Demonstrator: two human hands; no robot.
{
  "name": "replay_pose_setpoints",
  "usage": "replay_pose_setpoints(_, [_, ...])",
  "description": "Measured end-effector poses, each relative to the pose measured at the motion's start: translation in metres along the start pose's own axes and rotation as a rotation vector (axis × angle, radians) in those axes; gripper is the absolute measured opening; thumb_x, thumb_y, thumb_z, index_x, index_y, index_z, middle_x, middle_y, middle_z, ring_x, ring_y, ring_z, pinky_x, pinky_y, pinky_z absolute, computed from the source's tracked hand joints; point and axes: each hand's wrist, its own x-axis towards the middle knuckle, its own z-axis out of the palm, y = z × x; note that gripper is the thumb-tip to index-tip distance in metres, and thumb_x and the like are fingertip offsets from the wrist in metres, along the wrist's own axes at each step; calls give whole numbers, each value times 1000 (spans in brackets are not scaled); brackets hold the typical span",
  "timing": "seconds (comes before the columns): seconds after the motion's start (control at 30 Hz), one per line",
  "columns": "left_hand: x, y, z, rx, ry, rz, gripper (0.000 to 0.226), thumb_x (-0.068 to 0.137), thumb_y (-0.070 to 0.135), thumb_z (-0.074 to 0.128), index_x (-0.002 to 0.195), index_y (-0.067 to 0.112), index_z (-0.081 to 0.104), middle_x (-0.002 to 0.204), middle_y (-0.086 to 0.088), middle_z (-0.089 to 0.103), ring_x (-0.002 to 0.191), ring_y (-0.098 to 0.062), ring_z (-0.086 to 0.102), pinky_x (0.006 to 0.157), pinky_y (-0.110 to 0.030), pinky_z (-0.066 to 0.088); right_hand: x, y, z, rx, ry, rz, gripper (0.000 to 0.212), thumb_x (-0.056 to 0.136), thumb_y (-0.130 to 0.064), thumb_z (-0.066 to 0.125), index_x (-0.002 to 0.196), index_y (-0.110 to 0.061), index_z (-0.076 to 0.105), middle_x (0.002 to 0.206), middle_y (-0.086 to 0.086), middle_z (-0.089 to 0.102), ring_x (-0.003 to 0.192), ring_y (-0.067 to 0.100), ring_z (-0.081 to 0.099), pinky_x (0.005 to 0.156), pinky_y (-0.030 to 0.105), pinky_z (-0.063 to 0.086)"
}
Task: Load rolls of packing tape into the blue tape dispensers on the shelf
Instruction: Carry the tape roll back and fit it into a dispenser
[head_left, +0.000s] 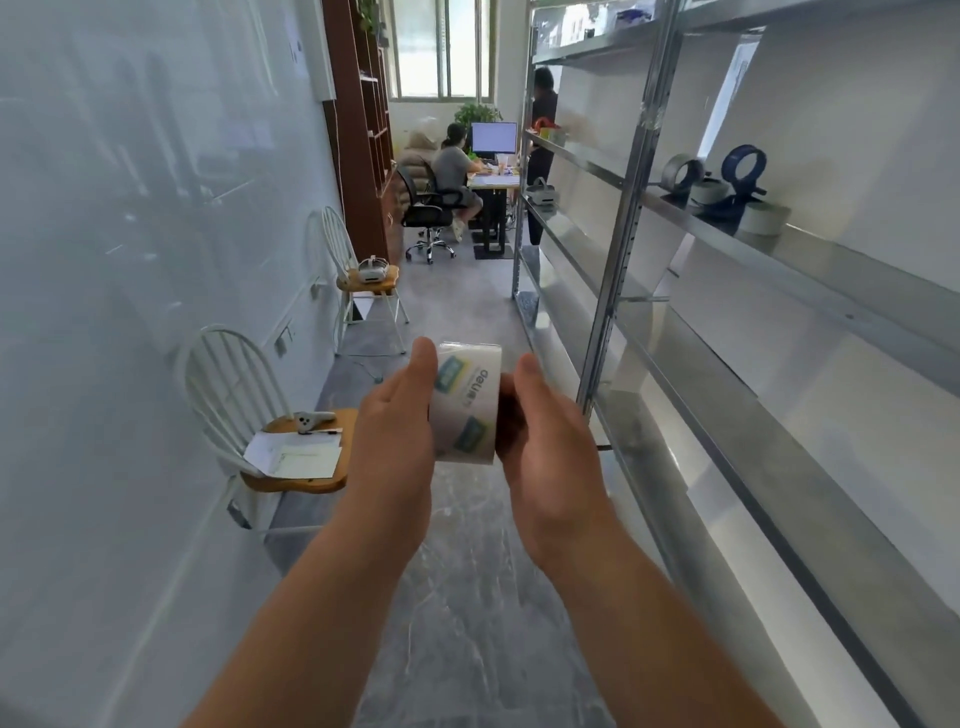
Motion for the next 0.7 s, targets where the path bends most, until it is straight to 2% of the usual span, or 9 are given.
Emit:
replay_pose_setpoints(0.23, [56,-9,16,22,20,-9,54,81,67,56,92,21,81,101,-16,80,98,-36,78,95,-62,58,66,14,-7,32,-1,14,54,94,-61,47,95,-20,82,103,17,79,103,34,76,97,58,59])
replay_pose_setpoints(0.33, [92,-12,33,51,33,-25,57,83,67,55,97,18,79,100,-16,80,97,-36,78,94,-62,59,105,21,-15,30,-7,11,50,94,-60,48,91,-25,83,101,15,79,101,32,76,92,54,62])
replay_pose_setpoints(0.43, [138,-15,58,57,54,-25,53,86,64,56,96,16,78,95,-14,81,94,-36,78,93,-60,60,156,22,-26,16,-16,0,47,94,-59,47,90,-29,83,100,9,80,100,25,77,84,40,61])
replay_pose_setpoints(0.6, [219,-24,117,55,88,-28,44,98,56,56,101,17,76,101,-14,79,95,-33,78,89,-55,63,253,12,-59,-1,-2,-2,54,99,-57,46,98,-13,78,104,21,77,101,34,75,86,46,61])
replay_pose_setpoints(0.7, [265,-28,146,38,102,-25,43,99,55,55,97,18,78,96,-12,81,94,-33,79,88,-54,63,310,10,-79,-17,-34,6,52,106,-51,44,99,-13,78,104,21,77,99,32,76,83,41,62])
